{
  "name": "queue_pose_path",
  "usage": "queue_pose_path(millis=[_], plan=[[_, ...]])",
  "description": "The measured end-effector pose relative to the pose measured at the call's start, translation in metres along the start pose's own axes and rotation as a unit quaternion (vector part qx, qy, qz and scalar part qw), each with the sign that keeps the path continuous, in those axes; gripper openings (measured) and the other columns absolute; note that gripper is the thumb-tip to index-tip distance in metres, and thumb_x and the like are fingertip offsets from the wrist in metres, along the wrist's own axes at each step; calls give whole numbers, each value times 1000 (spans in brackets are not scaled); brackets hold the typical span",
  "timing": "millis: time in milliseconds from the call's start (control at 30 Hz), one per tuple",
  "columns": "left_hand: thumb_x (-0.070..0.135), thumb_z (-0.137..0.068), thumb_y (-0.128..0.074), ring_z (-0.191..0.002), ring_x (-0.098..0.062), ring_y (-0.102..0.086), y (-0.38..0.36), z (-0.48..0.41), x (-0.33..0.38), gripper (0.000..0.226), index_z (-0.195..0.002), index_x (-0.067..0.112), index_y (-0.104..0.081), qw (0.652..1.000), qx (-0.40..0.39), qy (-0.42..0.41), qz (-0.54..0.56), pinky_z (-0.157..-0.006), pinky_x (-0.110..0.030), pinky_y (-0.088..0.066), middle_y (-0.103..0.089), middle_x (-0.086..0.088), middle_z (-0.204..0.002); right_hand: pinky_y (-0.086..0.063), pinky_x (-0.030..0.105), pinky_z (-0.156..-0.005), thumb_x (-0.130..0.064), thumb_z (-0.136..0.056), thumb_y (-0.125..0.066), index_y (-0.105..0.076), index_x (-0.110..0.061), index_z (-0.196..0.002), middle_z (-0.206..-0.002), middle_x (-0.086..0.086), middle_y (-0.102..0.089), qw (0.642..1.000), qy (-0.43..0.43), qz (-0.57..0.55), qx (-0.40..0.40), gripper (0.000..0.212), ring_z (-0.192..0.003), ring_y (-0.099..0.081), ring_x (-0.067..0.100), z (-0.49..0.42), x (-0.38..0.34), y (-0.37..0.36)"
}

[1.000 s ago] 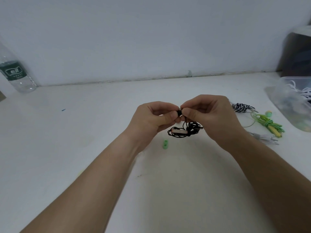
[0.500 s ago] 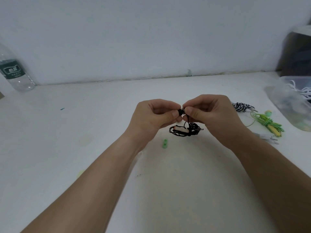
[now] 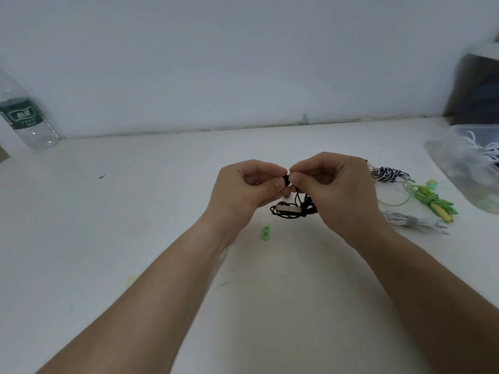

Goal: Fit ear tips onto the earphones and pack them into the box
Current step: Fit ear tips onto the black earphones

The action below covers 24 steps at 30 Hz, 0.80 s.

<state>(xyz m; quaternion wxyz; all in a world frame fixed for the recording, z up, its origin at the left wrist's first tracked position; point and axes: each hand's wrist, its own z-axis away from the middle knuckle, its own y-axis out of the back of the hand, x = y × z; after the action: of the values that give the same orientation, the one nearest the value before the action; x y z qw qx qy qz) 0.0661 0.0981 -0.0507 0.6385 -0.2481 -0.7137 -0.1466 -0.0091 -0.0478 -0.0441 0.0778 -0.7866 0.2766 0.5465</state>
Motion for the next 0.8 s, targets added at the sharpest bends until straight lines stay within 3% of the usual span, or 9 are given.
queue_pose_path(millis=[267, 467, 567, 667, 800], plan=[[-11, -86, -68, -77, -26, -76, -3, 0, 0, 17, -93, 3, -72, 997, 16, -49, -54, -71, -24, -57, -76, -19, -86, -58, 23, -66, 3, -84, -74, -74, -11, -80, -67, -1, -74, 993, -70, -94, 28, 15, -64, -73, 15, 1, -1, -2], [-4, -82, -76, -78, -19, -76, -3, -3, -2, 19, -87, 13, -73, 981, 46, -116, -147, -78, -29, -60, -77, -2, -80, -59, 25, -66, 0, -85, -74, -74, -11, -81, -71, 10, -75, 989, -84, -117, 35, 12, -64, -72, 22, 1, -2, -3], [3, -81, -79, -75, -16, -73, -3, -4, -3, 15, -83, 16, -72, 978, 66, -120, -160, -75, -32, -60, -74, 4, -77, -59, 26, -68, 1, -85, -74, -74, -11, -82, -72, 8, -75, 989, -72, -123, 33, 12, -69, -74, 25, 1, -2, -1], [-2, -84, -75, -69, -19, -71, -3, -4, -2, 12, -85, 9, -73, 988, 55, -97, -110, -70, -31, -59, -74, -6, -76, -61, 30, -72, 1, -85, -74, -75, -11, -83, -72, 5, -75, 990, -64, -124, 27, 12, -71, -74, 24, -1, -1, 0], [-4, -87, -71, -71, -20, -71, -4, -2, 0, 10, -90, 5, -74, 995, 40, -66, -56, -70, -25, -56, -75, -17, -84, -58, 24, -70, 5, -86, -71, -74, -5, -87, -75, 6, -75, 987, -64, -145, 17, 10, -71, -74, 18, -2, 2, 1]])
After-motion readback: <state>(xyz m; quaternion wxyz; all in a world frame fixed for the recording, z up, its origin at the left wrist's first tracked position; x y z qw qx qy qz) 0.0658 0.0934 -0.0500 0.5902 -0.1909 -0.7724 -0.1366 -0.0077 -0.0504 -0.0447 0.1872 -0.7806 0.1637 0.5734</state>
